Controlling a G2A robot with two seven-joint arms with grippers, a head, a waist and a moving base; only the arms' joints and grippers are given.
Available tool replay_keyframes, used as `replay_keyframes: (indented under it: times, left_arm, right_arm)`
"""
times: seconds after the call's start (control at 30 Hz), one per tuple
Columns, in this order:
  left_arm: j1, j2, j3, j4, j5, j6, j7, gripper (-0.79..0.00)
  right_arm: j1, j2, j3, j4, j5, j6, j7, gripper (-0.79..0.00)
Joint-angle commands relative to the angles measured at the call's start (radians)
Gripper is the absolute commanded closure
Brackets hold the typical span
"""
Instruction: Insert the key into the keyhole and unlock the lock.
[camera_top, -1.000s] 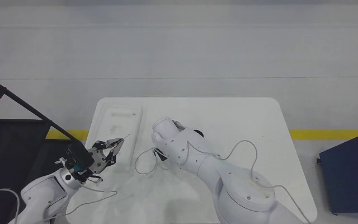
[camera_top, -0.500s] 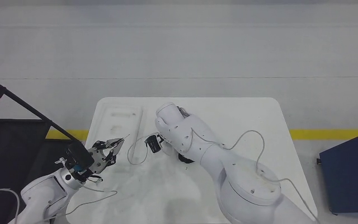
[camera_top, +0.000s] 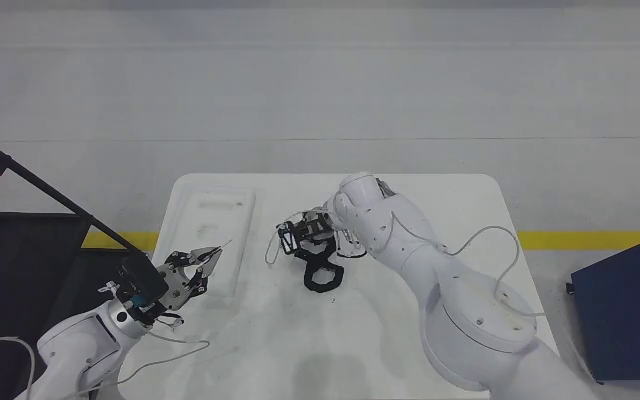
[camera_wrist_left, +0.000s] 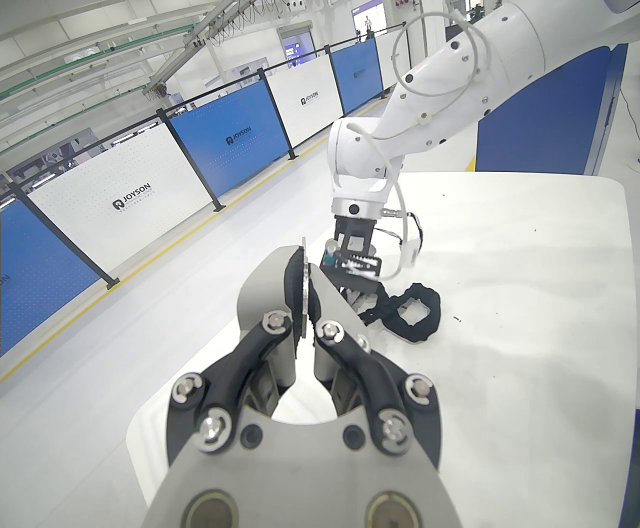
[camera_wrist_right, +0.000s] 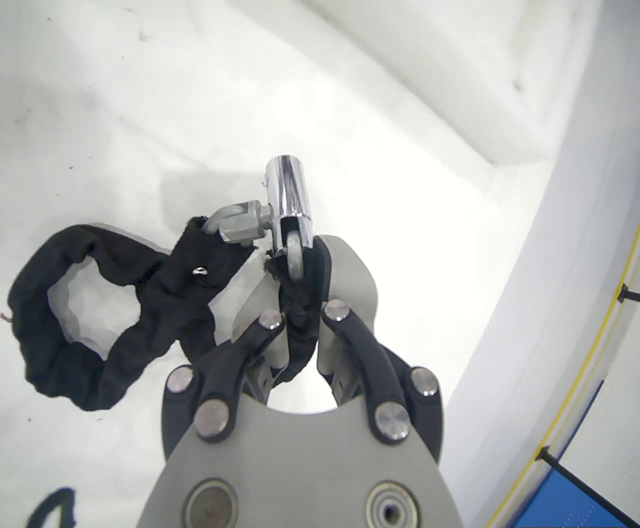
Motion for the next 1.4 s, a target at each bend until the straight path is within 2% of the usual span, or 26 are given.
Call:
replay_keyframes:
  times: [0.0,0.27,0.4,1.17,1.23,1.37]
  left_arm:
    - [0.000,0.000,0.000,0.000,0.000,0.000,0.000,0.000]
    - [0.000,0.000,0.000,0.000,0.000,0.000,0.000,0.000]
    - [0.000,0.000,0.000,0.000,0.000,0.000,0.000,0.000]
    - [0.000,0.000,0.000,0.000,0.000,0.000,0.000,0.000]
    - [0.000,0.000,0.000,0.000,0.000,0.000,0.000,0.000]
    - [0.000,0.000,0.000,0.000,0.000,0.000,0.000,0.000]
  right_arm:
    - [-0.003,0.024,0.000,0.026,-0.014,0.041,-0.153,0.000]
    - [-0.023,0.090,0.000,0.154,-0.036,0.201,-0.579,0.000]
    - [-0.049,0.117,0.007,0.154,-0.018,0.266,-0.663,0.000]
    - [-0.056,0.119,0.008,0.152,-0.015,0.279,-0.665,0.000]
    - [-0.071,0.122,0.012,0.120,-0.001,0.276,-0.628,0.000]
    - [-0.078,0.139,0.012,0.092,0.004,0.260,-0.657,0.000]
